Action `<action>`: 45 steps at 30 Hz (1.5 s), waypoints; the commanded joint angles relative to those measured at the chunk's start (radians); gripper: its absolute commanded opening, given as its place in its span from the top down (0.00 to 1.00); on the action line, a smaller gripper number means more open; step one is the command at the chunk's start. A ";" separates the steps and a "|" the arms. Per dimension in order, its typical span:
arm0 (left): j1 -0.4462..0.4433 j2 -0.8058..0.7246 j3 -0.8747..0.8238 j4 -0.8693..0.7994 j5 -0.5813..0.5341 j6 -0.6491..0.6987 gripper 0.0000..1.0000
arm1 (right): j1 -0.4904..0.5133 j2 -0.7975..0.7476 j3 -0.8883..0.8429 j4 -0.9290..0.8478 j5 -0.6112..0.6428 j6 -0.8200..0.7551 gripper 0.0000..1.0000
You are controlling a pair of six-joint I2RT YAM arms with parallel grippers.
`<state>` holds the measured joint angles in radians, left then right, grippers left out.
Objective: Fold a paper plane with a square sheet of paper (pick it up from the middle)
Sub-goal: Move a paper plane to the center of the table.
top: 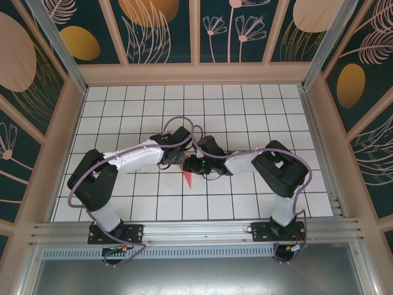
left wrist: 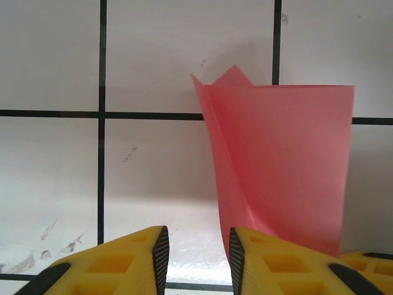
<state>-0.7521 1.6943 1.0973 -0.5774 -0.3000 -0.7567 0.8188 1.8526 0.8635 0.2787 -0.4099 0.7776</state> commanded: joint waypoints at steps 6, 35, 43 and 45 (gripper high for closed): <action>-0.004 -0.116 -0.036 0.057 -0.018 -0.035 0.64 | 0.026 -0.001 0.075 -0.145 0.103 -0.065 0.90; 0.004 -0.432 -0.229 0.169 -0.177 -0.140 0.58 | -0.055 0.191 0.575 -0.843 0.545 -0.256 0.88; 0.010 -0.418 -0.223 0.177 -0.166 -0.130 0.57 | -0.060 0.228 0.561 -0.838 0.539 -0.232 0.79; 0.010 -0.412 -0.221 0.177 -0.164 -0.127 0.57 | -0.060 0.239 0.557 -0.837 0.534 -0.228 0.76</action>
<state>-0.7471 1.2781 0.8757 -0.4141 -0.4538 -0.8810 0.7647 2.0544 1.4166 -0.5209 0.1310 0.5365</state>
